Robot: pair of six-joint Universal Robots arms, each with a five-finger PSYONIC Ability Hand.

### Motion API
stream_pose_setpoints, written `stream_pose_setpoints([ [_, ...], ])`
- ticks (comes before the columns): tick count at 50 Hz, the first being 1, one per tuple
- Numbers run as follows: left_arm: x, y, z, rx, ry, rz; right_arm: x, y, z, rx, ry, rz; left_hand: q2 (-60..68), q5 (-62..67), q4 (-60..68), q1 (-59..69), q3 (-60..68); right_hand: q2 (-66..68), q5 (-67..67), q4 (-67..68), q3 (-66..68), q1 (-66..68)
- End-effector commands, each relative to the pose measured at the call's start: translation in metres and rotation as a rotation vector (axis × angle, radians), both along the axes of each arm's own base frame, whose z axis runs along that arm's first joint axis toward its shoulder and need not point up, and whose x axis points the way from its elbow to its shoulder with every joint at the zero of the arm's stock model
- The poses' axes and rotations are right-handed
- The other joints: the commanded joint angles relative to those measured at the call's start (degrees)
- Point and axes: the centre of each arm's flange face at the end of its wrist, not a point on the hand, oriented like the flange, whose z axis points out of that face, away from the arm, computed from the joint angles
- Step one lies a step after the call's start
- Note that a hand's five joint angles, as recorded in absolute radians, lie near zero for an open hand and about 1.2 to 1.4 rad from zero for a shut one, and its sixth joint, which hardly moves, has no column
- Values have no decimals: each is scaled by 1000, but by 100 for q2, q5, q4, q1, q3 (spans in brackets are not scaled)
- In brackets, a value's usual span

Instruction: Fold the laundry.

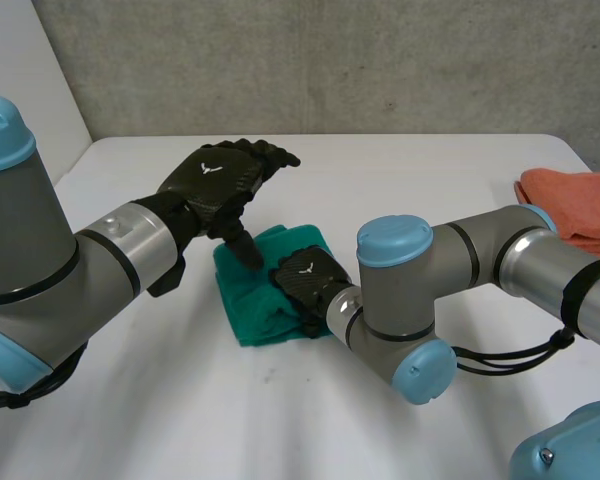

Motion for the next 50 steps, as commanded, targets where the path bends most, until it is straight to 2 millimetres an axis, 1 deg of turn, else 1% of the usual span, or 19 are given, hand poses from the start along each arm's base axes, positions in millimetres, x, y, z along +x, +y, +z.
stream_pose_setpoints([
  [1,0,0,0,0,0,0,1,-1,0,-3,-5,-1,-155,-258,-155,-100,-183,593,661,667,637,1002],
  [12,0,0,0,-1,-1,-1,5,-5,5,-22,-21,2,-155,-258,-155,-100,-183,845,913,919,889,1254],
  [16,0,0,0,-1,-1,-2,5,-4,4,-25,-19,4,-155,-258,-155,-100,-183,1231,1299,1305,1275,1640],
  [17,0,0,0,0,0,1,6,-4,5,-26,-20,4,-155,-258,-155,-100,-183,1399,1466,1473,1443,1807],
  [18,0,0,0,0,0,1,6,-5,5,-27,-21,4,-155,-258,-155,-100,-183,1850,1918,1924,1894,2259],
  [25,0,0,0,0,0,1,7,-6,8,-38,-28,4,-155,-258,-155,-100,-183,3164,3232,3238,3209,3573],
  [29,0,0,0,0,0,0,7,-6,8,-39,-25,7,-155,-258,-155,-100,-183,4223,4291,4298,4268,4632],
  [30,0,0,0,0,0,0,7,-5,6,-37,-23,9,-155,-258,-155,-100,-183,4759,4827,4833,4803,5168],
  [33,0,0,0,0,0,0,7,-5,6,-37,-23,9,-155,-258,-155,-100,-183,5413,5481,5487,5457,5822],
  [37,0,0,0,0,0,0,8,-6,13,-48,-32,11,-155,-258,-155,-100,-183,5414,5482,5489,5459,5823],
  [40,0,0,-1,2,-1,0,7,-7,25,-65,-45,9,-155,-258,-155,-100,-183,5414,5482,5489,5459,5823],
  [41,0,0,-1,2,-1,0,6,-8,34,-79,-53,4,-155,-258,-155,-100,-183,5414,5482,5489,5459,5823],
  [45,0,0,-1,2,-1,0,2,-7,50,-105,-58,2,-155,-258,-155,-100,-183,5414,5482,5489,5459,5823],
  [48,0,1,-1,2,-1,0,-2,-5,55,-110,-39,6,-155,-258,-155,-100,-183,5414,5482,5489,5459,5823],
  [50,0,1,-1,2,-1,0,-9,-6,59,-113,-11,0,-155,-258,-155,-100,-183,5414,5482,5489,5459,5823],
])
